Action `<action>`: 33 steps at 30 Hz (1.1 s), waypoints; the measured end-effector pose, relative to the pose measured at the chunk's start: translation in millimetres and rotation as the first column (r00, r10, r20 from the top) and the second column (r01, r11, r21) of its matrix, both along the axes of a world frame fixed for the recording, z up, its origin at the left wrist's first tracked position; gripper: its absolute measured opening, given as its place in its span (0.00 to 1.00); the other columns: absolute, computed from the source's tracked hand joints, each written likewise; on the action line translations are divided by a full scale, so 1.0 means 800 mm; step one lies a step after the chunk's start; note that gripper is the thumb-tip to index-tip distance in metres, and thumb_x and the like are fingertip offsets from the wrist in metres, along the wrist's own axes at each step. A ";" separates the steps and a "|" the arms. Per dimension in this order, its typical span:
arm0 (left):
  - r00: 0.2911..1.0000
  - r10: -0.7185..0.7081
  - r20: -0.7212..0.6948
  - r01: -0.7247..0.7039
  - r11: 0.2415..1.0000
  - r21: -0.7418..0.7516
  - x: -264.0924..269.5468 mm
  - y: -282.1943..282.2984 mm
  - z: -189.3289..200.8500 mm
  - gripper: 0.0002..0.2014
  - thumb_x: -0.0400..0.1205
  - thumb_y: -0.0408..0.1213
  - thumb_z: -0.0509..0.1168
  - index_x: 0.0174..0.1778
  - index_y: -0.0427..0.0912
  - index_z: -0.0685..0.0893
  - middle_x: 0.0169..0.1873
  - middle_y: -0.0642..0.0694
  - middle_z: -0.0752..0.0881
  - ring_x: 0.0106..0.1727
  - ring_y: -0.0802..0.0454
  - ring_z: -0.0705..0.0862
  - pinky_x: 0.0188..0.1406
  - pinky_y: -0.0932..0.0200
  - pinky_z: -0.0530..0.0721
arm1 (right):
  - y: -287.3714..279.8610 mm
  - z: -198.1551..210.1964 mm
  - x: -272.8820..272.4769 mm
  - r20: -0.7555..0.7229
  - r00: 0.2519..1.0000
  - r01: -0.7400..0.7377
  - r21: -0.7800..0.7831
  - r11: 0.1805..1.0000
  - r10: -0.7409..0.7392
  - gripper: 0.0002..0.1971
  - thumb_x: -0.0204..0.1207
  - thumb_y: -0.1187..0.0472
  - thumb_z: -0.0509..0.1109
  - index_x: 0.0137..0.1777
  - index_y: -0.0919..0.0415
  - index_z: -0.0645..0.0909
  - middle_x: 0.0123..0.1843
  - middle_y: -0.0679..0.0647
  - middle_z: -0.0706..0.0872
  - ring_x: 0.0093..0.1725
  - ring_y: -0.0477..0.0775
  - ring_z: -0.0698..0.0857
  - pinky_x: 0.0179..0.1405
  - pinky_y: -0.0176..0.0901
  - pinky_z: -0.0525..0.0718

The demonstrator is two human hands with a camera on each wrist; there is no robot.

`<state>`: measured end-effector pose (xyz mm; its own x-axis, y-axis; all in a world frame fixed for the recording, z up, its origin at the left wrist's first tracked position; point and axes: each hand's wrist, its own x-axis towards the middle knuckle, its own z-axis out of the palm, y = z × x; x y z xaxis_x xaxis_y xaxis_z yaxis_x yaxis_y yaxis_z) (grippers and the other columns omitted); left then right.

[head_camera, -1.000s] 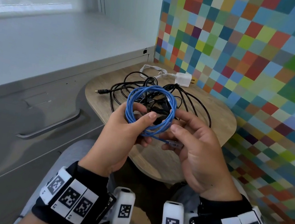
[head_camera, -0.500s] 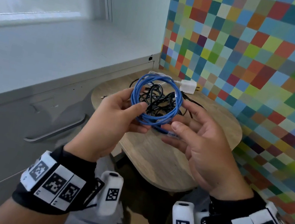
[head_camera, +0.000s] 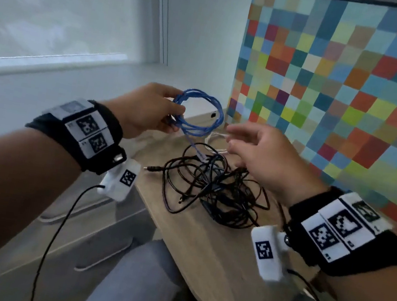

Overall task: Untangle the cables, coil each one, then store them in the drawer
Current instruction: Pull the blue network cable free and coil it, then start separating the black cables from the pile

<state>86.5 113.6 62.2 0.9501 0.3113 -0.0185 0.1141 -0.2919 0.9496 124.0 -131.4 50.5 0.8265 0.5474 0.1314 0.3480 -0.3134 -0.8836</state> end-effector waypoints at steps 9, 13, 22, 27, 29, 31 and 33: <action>0.978 0.093 -0.187 -0.060 0.983 0.174 0.047 0.075 -0.035 0.17 0.86 0.23 0.60 0.63 0.43 0.87 0.36 0.40 0.83 0.29 0.50 0.84 0.34 0.58 0.88 | 0.101 -0.004 0.045 0.151 0.808 -0.140 -0.890 0.433 0.570 0.18 0.83 0.41 0.68 0.71 0.42 0.84 0.68 0.46 0.85 0.65 0.54 0.84 0.66 0.51 0.85; 0.965 0.113 -0.235 -0.052 0.967 0.251 0.057 0.077 -0.046 0.21 0.84 0.20 0.57 0.62 0.46 0.87 0.36 0.38 0.80 0.29 0.46 0.81 0.26 0.58 0.82 | 0.138 -0.030 0.040 0.064 0.752 -0.143 -0.956 0.257 0.656 0.20 0.83 0.52 0.65 0.74 0.52 0.76 0.66 0.55 0.84 0.63 0.62 0.84 0.61 0.55 0.86; 0.971 0.099 -0.219 0.066 0.765 0.641 0.057 0.060 -0.073 0.25 0.84 0.30 0.63 0.79 0.47 0.75 0.64 0.40 0.87 0.59 0.41 0.88 0.55 0.51 0.89 | 0.120 -0.042 0.040 -0.018 0.782 -0.190 -0.959 0.211 0.623 0.41 0.78 0.52 0.71 0.88 0.39 0.55 0.73 0.55 0.77 0.69 0.60 0.79 0.68 0.59 0.85; 0.987 0.137 -0.079 -0.026 0.633 0.774 0.048 0.051 -0.091 0.09 0.82 0.36 0.65 0.55 0.51 0.87 0.54 0.47 0.85 0.54 0.47 0.84 0.50 0.57 0.78 | 0.092 -0.044 0.034 0.014 0.788 -0.163 -0.959 0.231 0.616 0.36 0.75 0.50 0.75 0.83 0.43 0.68 0.72 0.54 0.78 0.70 0.60 0.79 0.68 0.60 0.84; 0.986 0.114 -0.125 0.031 0.607 0.794 0.040 0.045 -0.096 0.10 0.84 0.38 0.65 0.53 0.47 0.91 0.52 0.47 0.90 0.54 0.46 0.86 0.53 0.57 0.82 | 0.081 -0.042 0.032 0.053 0.784 -0.154 -0.948 0.277 0.619 0.36 0.74 0.50 0.76 0.82 0.41 0.69 0.73 0.52 0.78 0.72 0.59 0.79 0.69 0.59 0.84; 0.977 0.106 -0.184 0.091 0.574 0.814 0.030 0.037 -0.099 0.13 0.87 0.43 0.63 0.58 0.48 0.92 0.51 0.48 0.91 0.53 0.46 0.87 0.57 0.53 0.86 | 0.068 -0.035 0.031 0.148 0.788 -0.135 -0.905 0.403 0.597 0.36 0.76 0.50 0.75 0.83 0.38 0.69 0.80 0.46 0.76 0.77 0.54 0.77 0.74 0.56 0.81; 0.976 0.126 -0.177 0.076 0.564 0.822 0.020 0.030 -0.097 0.14 0.87 0.47 0.62 0.58 0.51 0.91 0.49 0.51 0.91 0.51 0.48 0.87 0.55 0.51 0.87 | 0.050 -0.021 0.030 0.261 0.810 -0.118 -0.806 0.581 0.526 0.32 0.79 0.48 0.74 0.83 0.38 0.70 0.83 0.40 0.74 0.80 0.48 0.75 0.78 0.52 0.77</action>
